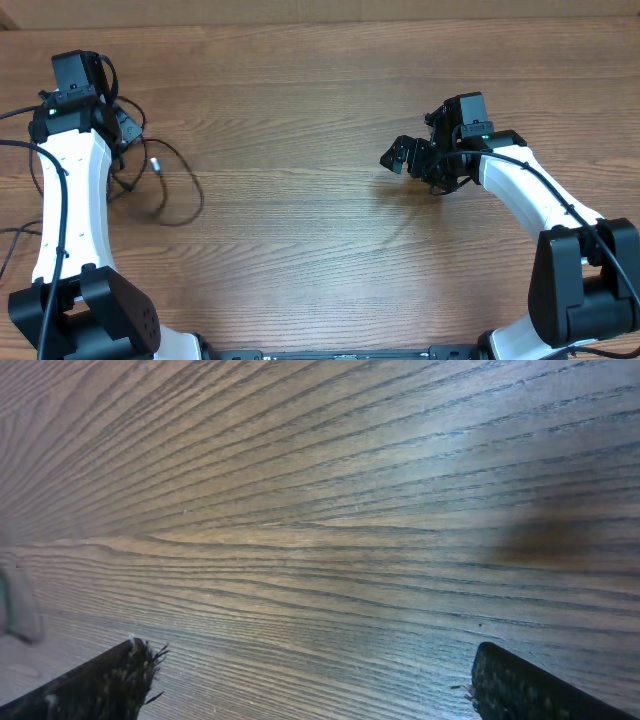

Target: Untangle cables

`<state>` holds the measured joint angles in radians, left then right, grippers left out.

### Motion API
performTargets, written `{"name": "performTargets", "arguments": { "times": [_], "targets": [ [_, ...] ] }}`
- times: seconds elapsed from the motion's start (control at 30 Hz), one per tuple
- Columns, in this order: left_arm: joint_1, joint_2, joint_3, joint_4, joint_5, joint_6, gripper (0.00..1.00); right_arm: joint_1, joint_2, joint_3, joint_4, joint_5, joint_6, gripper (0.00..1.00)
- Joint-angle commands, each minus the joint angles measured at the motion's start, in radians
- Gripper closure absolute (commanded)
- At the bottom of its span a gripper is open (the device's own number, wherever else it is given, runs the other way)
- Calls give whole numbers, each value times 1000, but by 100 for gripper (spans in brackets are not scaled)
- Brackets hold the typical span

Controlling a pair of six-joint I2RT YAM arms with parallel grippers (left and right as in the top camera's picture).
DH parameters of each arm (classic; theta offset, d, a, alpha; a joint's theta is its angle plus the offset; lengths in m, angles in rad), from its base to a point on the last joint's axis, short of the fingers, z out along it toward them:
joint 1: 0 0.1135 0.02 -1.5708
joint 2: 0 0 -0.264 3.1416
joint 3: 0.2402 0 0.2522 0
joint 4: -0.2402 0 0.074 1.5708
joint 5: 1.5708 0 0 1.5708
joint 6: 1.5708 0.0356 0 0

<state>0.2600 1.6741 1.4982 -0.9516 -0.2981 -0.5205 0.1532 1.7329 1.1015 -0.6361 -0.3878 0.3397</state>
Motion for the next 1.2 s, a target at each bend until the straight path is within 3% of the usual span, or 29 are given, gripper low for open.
{"name": "performTargets", "arguments": {
  "times": [0.0, 0.03, 0.07, 0.1, 0.17, 0.3, 1.17],
  "targets": [
    [5, 2, 1, -3, -24, 8, 56, 5, 3, 10, 7, 2, 0, 0],
    [5, 2, 1, -5, -22, 7, 50, 5, 3, 10, 7, 2, 0, 0],
    [4, 2, 1, -11, -16, 7, 39, 5, 3, 10, 7, 2, 0, 0],
    [3, 2, 1, -17, -1, 8, 21, 5, 3, 10, 7, 2, 0, 0],
    [3, 2, 1, -23, 60, 8, 0, 5, 3, 10, 7, 2, 0, 0],
    [3, 2, 1, -34, 224, 8, 0, 5, 3, 10, 6, 2, 0, 0],
    [2, 2, 1, -34, 221, 8, 0, 5, 3, 10, 7, 3, 0, 0]
  ]
}}
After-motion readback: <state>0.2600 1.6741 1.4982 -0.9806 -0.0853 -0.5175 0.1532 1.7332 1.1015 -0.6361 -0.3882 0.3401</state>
